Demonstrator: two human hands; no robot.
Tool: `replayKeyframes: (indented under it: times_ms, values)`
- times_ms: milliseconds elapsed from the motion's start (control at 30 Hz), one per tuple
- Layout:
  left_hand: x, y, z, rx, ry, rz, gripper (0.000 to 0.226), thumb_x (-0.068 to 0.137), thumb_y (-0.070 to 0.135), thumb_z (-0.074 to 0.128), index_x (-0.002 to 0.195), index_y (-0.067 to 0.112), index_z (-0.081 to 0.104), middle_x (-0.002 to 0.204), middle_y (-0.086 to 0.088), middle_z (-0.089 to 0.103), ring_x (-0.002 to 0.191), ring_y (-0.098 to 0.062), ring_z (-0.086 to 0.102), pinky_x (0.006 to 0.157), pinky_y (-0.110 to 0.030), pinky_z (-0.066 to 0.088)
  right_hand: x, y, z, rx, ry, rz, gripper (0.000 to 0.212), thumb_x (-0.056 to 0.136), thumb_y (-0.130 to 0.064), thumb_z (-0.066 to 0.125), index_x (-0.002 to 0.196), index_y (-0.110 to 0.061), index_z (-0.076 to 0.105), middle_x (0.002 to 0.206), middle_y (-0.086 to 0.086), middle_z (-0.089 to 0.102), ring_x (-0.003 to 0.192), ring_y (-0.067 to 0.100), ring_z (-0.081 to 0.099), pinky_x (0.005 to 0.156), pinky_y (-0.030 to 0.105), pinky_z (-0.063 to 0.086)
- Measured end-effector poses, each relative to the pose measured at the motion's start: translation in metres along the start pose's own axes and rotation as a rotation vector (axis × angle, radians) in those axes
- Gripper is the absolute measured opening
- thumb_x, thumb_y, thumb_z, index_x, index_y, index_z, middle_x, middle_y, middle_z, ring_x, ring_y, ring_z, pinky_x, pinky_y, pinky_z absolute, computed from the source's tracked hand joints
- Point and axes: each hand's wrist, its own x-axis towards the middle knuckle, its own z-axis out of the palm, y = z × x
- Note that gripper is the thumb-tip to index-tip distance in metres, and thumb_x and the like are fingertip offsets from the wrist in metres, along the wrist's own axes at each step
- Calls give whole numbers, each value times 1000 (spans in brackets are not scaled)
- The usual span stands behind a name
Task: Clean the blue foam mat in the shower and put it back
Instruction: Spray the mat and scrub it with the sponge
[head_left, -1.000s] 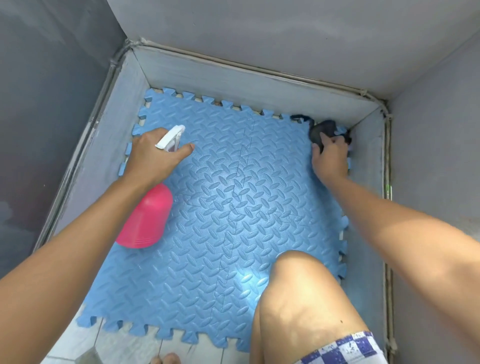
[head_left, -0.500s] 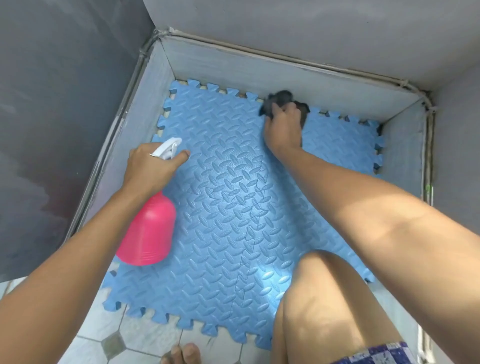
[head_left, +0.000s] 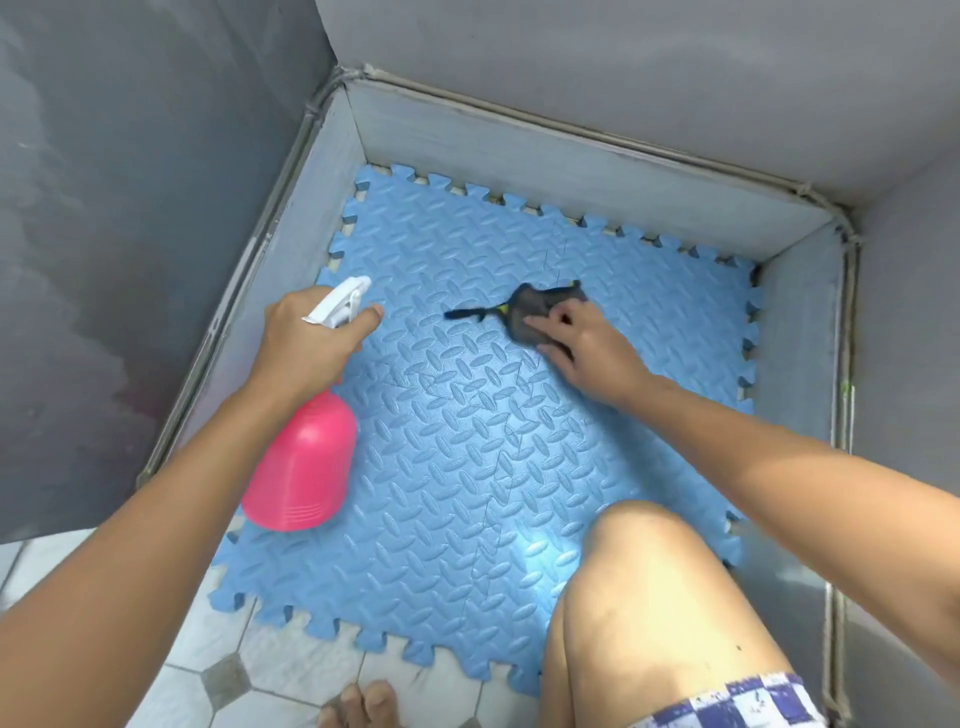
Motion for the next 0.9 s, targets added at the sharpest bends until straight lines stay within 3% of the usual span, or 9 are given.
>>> replayKeyframes:
  times_ms: [133,233,367,500,700,767,833,867,900]
  values:
    - [-11,-8,0,53,-38,51,52,77,57,70,81,6,65,69,-15,67,68,-36,65,61,-50,61,-17,95,-48,-40,230,737,45,97,-26,60,140,-14,58,128,26,52,119,43,50,105,40,39]
    - [-23,-14,-2,57,-32,84,54,77,58,69,74,6,59,69,-17,65,64,-38,63,58,-52,59,-10,91,-47,-30,224,956,48,98,-28,58,143,-14,55,136,28,46,124,46,46,111,43,36]
    - [-42,-20,-18,25,-25,44,48,79,52,70,80,5,62,76,-19,68,72,-38,62,64,-52,60,14,7,-14,17,163,765,47,99,-26,56,145,-16,53,137,19,44,124,38,43,110,41,37]
    - [-77,-42,-47,-30,-61,40,44,79,50,71,87,6,66,81,-19,68,75,-36,63,53,-48,60,36,-101,27,79,37,466,44,99,-25,57,143,-17,56,130,15,49,117,35,45,105,39,38]
    - [-145,-100,-95,-57,-33,-16,53,79,58,64,80,5,66,75,-17,68,66,-30,63,69,-48,55,47,-229,83,73,-148,98,41,97,-22,59,138,-19,59,119,13,52,104,34,47,96,39,44]
    - [-187,-109,-96,-162,-93,-122,74,74,77,57,85,4,63,82,-15,70,66,-13,61,76,-46,58,44,-259,96,62,-213,11,40,96,-23,58,136,-21,60,117,11,52,103,33,46,95,38,43]
    - [-222,-122,-101,-219,-148,-261,105,55,105,41,95,9,58,101,-1,70,82,0,63,91,-43,54,40,-283,106,57,-280,-50,39,96,-25,59,135,-23,61,117,10,51,104,32,46,95,38,43]
    - [-221,-135,-113,-256,-80,-271,98,56,103,47,93,13,64,104,0,72,91,-12,71,84,-47,59,37,-293,110,49,-312,-77,39,96,-26,59,135,-23,61,117,9,51,105,31,46,96,38,43]
    - [-212,-150,-131,-293,18,-284,77,68,89,61,93,17,71,102,-3,75,95,-27,74,74,-50,63,34,-300,113,39,-336,-100,40,96,-27,59,136,-23,60,118,9,51,106,31,47,97,39,43]
